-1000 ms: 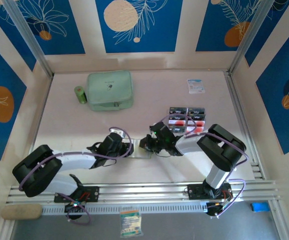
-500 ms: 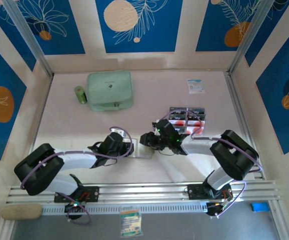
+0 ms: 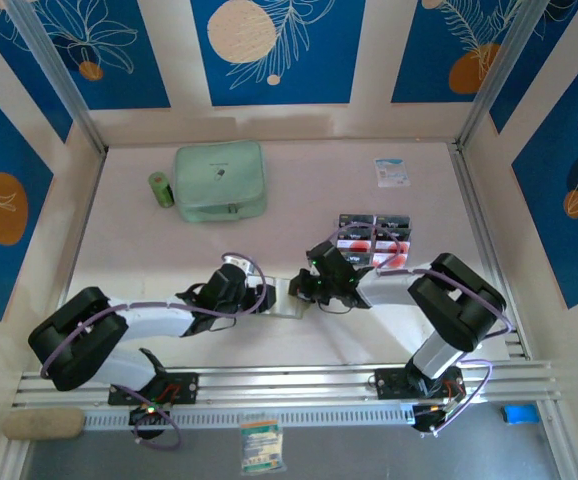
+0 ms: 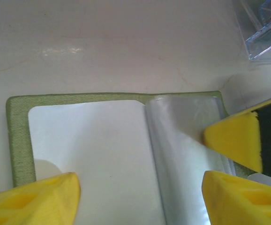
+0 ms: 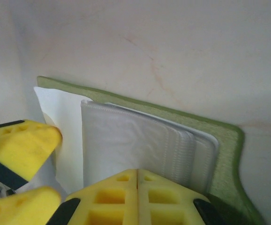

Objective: Put the credit cards into the card holder
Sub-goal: Flip over the card slot on the card holder.

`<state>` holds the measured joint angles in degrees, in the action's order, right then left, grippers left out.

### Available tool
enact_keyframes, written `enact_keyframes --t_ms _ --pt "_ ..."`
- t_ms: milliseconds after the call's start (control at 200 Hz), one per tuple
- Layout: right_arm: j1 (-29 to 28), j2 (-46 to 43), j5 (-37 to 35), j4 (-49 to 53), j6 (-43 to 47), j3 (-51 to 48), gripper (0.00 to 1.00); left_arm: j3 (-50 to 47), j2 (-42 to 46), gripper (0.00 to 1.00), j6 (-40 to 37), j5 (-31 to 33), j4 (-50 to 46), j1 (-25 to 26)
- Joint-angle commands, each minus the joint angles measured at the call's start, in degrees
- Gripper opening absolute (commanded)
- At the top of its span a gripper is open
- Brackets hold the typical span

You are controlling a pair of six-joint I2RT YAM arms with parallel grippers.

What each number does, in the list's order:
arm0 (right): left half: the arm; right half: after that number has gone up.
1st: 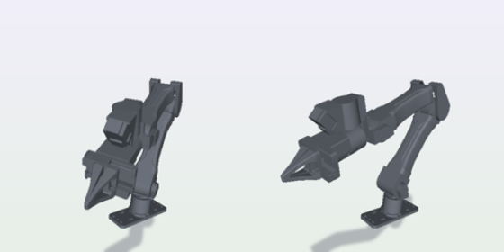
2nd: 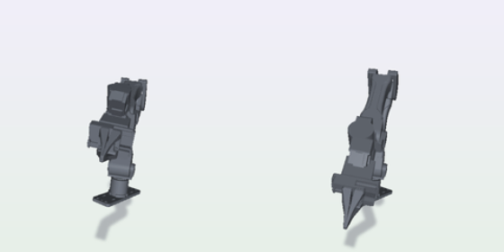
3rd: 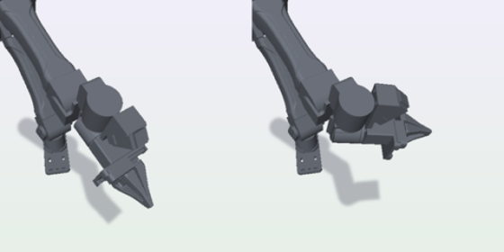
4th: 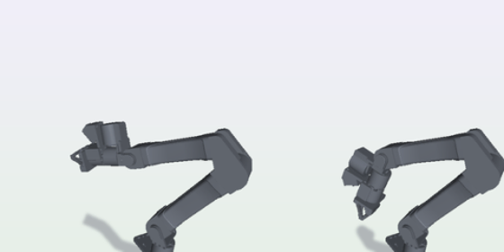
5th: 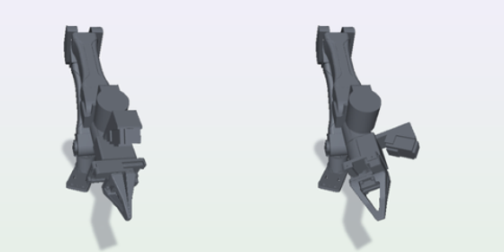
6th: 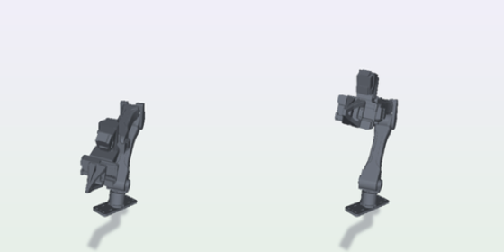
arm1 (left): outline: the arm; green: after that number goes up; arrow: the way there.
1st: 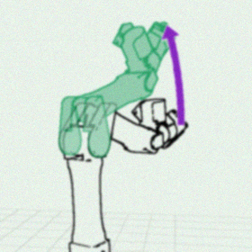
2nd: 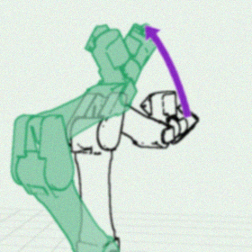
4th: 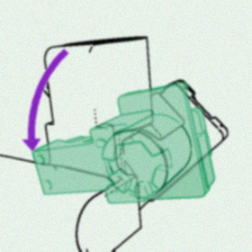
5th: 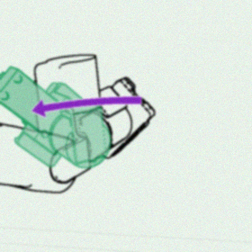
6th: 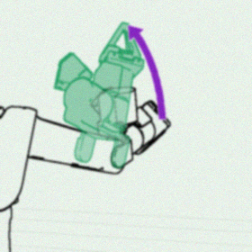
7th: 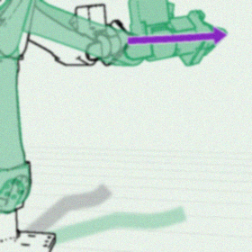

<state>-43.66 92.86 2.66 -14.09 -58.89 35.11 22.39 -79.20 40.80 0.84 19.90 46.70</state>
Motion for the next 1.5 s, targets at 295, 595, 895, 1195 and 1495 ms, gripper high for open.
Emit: enact_keyframes --t_ms 295,595,895,1195,1495 --pt "-2.66 4.63 2.44 -2.60 -2.43 3.12 0.00 -0.24 -1.82 0.79 -0.80 -0.85 -2.85 0.20" --pt "-2.00 5.50 3.68 -5.43 -4.63 2.17 0.00 -1.56 -4.67 0.64 -2.09 -0.93 -2.06 0.22" --pt "-0.84 3.81 5.73 -6.82 -4.07 1.85 0.06 -1.39 -8.16 0.47 -3.27 -0.93 -2.41 0.24" --pt "0.48 -4.79 3.00 -2.05 -0.56 0.61 0.47 -1.21 -10.44 0.43 -3.08 -1.02 -2.11 0.40" --pt "0.77 -3.76 2.49 -1.61 -0.93 -0.16 0.52 -1.38 -10.54 0.43 -2.60 -1.10 -1.27 0.44"
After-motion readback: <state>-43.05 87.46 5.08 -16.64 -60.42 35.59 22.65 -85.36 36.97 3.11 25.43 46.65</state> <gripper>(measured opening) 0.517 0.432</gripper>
